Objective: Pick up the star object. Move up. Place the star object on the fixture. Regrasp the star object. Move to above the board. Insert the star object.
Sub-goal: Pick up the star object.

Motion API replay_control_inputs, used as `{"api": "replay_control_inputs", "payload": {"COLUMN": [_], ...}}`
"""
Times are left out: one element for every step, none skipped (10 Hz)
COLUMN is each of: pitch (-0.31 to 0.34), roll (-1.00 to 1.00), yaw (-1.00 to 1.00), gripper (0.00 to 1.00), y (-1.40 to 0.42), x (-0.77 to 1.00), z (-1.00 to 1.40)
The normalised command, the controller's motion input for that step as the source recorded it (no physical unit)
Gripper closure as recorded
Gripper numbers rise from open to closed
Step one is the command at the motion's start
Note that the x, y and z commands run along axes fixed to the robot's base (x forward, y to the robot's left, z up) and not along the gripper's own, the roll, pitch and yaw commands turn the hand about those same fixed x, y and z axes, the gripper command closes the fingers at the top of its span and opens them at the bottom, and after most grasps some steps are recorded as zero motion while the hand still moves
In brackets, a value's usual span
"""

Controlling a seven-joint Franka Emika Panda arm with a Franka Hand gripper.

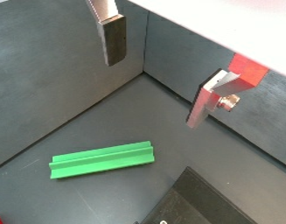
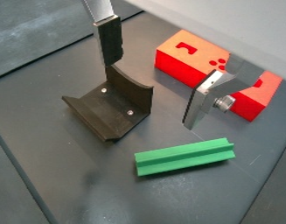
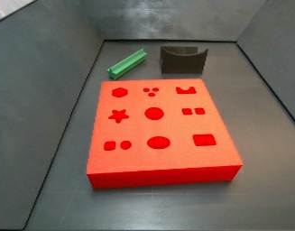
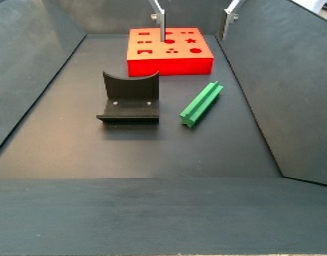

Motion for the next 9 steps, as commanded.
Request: {"api": "replay_control_inputs", "payload": {"pitch": [-0.03, -0.073, 0.05, 0.066, 0.079, 0.0, 0.039, 0.02, 0.0], "roll": [0.0, 0.06, 0.05, 0.05, 0.05, 0.21, 0.15, 0.12, 0.01], "yaw": [0.0, -0.14, -0.33, -0.53, -0.79, -0.68, -0.63, -0.47, 0.0], "gripper": [0.0, 0.0, 0.0, 0.0, 0.0, 0.0, 0.0, 0.0, 0.0], "y": [-0.04, -0.6, -0.55, -0.49, -0.34, -0.23, -0.25, -0.15, 0.0], "x": [0.0, -0.22, -0.11, 0.0, 0.0, 0.11, 0.0, -0.01, 0.0], "z": [-0.02, -0.54, -0.87, -0.83, -0.72, -0.51, -0.62, -0.65, -0.05]}}
